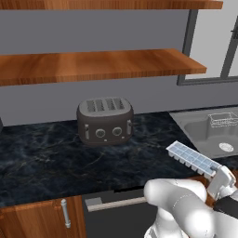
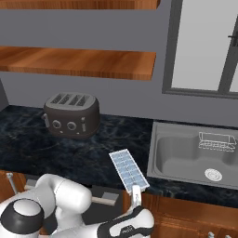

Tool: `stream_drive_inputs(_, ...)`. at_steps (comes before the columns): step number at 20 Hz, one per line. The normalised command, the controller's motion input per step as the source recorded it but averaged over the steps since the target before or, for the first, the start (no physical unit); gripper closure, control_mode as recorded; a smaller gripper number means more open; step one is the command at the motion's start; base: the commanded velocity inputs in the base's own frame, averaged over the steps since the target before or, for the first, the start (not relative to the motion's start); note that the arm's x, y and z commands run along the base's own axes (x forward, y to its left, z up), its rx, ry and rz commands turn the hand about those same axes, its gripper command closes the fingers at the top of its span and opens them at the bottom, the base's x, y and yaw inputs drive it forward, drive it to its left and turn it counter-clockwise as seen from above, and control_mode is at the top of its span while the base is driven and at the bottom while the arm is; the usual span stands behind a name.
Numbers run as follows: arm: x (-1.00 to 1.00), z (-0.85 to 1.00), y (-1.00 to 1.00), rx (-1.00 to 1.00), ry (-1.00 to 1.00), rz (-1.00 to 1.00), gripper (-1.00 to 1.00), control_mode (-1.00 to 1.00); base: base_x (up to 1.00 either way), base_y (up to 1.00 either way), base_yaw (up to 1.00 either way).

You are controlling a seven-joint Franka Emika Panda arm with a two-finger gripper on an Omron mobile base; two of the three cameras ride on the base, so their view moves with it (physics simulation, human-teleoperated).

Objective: The ice cube tray has been filled with water. Take the tray and place it in the freezer to make ice. Close the freezer door after placing the tray.

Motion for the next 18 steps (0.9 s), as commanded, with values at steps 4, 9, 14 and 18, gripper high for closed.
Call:
stream_drive_inputs(4, -0.33, 0.74, 0.01, -0.03, 0.0, 0.0, 1.0, -1.0, 0.0, 0.0, 0.0)
stream_drive_inputs(9, -0.2, 0.88, 0.0, -0.03, 0.0, 0.01, 1.0, -1.0, 0.0, 0.0, 0.0)
stream_drive_inputs(14, -0.02, 0.71, 0.07, -0.01, 0.05, 0.05, 1.0, -1.0, 0.0, 0.0, 0.0)
stream_drive_inputs(18, 0.0, 0.46, 0.33, -0.04, 0.08, 0.12, 1.0, -1.0, 0.0, 0.0, 0.0)
